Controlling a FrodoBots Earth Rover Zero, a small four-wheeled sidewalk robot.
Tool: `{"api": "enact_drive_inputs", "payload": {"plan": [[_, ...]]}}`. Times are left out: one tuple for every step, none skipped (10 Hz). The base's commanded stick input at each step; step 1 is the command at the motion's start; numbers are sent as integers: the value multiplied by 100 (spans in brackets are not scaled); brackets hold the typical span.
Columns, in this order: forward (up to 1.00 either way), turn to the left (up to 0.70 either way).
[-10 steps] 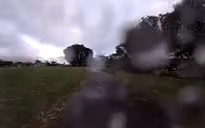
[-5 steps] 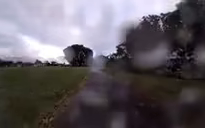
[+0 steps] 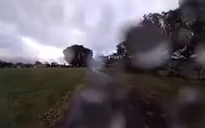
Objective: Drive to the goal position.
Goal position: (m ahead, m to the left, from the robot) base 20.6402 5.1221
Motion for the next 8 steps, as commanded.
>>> {"api": "enact_drive_inputs", "payload": {"plan": [[70, 0], [70, 0], [70, 0], [70, 0], [70, 0], [70, 0], [70, 0], [70, 0]]}}
